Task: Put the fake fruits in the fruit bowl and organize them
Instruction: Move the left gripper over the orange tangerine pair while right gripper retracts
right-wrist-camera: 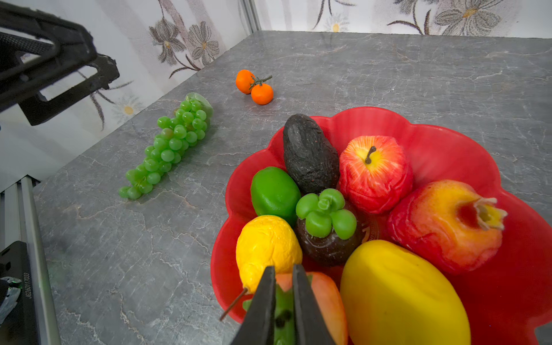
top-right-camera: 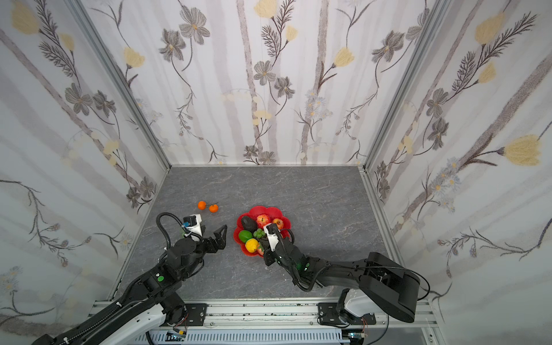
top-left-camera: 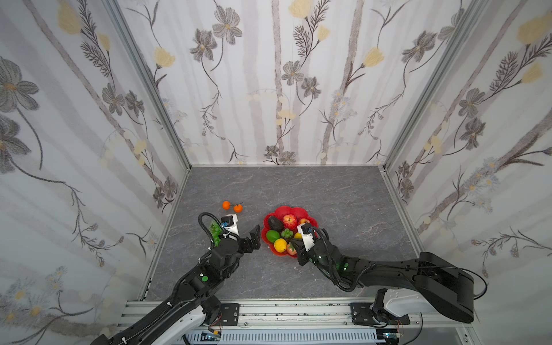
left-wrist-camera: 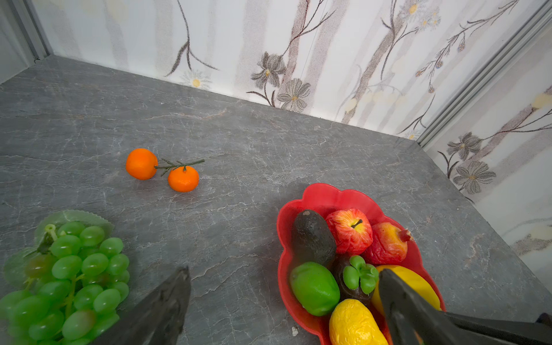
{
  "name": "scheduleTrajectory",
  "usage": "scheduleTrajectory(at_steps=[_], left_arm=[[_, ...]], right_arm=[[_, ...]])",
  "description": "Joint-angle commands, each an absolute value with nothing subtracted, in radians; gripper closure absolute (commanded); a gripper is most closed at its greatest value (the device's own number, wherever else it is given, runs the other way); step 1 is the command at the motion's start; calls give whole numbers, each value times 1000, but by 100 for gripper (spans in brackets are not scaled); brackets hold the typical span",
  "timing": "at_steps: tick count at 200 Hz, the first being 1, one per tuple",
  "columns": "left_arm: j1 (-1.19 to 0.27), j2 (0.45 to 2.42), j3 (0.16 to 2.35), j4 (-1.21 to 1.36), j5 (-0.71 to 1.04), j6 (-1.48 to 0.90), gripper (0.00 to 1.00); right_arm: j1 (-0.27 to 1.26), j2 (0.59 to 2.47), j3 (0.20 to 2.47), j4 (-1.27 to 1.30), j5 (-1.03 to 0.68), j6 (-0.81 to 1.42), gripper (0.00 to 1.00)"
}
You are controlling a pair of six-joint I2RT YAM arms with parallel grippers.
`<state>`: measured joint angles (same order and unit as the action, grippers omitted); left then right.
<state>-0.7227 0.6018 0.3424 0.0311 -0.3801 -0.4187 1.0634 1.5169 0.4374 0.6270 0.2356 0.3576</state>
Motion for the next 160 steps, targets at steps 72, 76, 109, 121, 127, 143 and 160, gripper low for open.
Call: scheduleTrajectory(at_steps=[72,76,109,121,127,143,160], left_arm=[[-684,670,391,19,-349,-446,2],[-674,685,402,11,-340,-449,2],[-574,843,521,-77,-257,-471,3],[-531,914,582,-132,-245,-471,4],[-503,954,618,-166,-236,-475,5],[-432,1060,711,-241,-192,-492,6],[-392,1183,827,-352,-222,-514,7]], right_arm=[[1069,1429,451,581,250,354,75],[1068,1416,454,570,251,354,74],[1067,1302,469,465,287,333,66],[1065,1253,464,426,317,331,63],[1062,1229,459,413,327,328,62],[1052,1168,445,383,338,316,57],[1037,1111,425,352,354,310,52]])
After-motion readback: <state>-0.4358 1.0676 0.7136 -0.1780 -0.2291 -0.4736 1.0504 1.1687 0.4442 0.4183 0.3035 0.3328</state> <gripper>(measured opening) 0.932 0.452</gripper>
